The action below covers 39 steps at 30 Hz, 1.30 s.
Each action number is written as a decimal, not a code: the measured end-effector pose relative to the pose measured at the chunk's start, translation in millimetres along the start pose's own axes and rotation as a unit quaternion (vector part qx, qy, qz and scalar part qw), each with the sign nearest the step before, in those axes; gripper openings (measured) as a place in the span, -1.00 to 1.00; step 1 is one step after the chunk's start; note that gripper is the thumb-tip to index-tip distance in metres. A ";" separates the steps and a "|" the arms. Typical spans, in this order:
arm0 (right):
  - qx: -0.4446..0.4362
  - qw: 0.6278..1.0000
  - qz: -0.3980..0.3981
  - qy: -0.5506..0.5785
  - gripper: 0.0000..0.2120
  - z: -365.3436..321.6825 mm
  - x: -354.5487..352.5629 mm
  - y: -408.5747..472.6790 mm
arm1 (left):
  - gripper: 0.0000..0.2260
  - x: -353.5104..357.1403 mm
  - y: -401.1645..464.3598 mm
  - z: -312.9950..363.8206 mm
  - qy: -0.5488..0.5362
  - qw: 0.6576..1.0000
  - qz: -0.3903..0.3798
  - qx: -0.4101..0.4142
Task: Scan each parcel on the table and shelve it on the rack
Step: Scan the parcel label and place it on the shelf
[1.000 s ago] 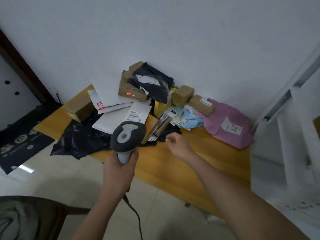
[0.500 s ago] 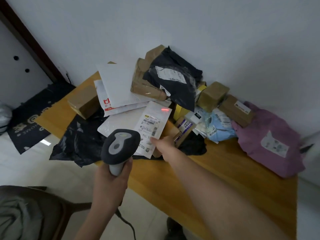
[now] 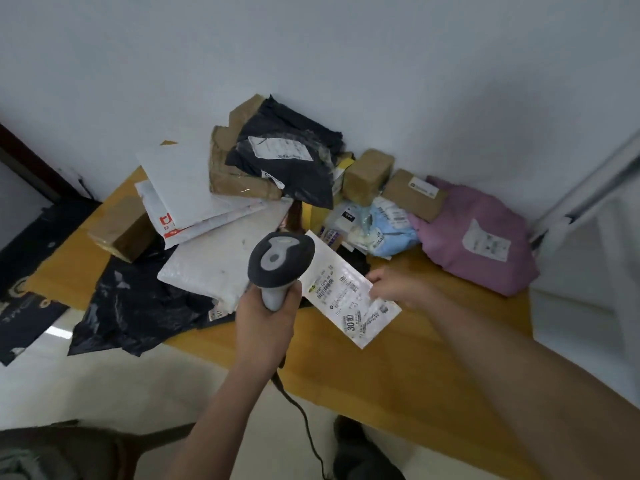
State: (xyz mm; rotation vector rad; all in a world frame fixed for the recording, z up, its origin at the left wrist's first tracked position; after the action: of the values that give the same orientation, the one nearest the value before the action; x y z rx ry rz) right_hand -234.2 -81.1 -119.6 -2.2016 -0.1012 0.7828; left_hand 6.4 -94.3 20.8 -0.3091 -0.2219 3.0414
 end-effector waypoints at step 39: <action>-0.083 0.927 0.235 0.281 -0.39 155.2 -10.9 -195.0 | -0.66 91.5 -221.1 36.0 0.074 0.984 -0.159 0.020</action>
State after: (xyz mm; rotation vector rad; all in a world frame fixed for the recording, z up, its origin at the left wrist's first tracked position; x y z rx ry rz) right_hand -297.2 151.6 -55.6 -2.5643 0.6892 0.3592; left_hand -76.9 127.3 71.3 -0.4462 -0.1813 2.6898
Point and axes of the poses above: each hand's wrist, its own y-axis towards the middle knuckle, its own x-axis out of the palm, z = x × y, the point moved 10 cm from there along y, towards the middle knuckle, and after that the axes turned 10 degrees about -y, right-handed, at the moved point
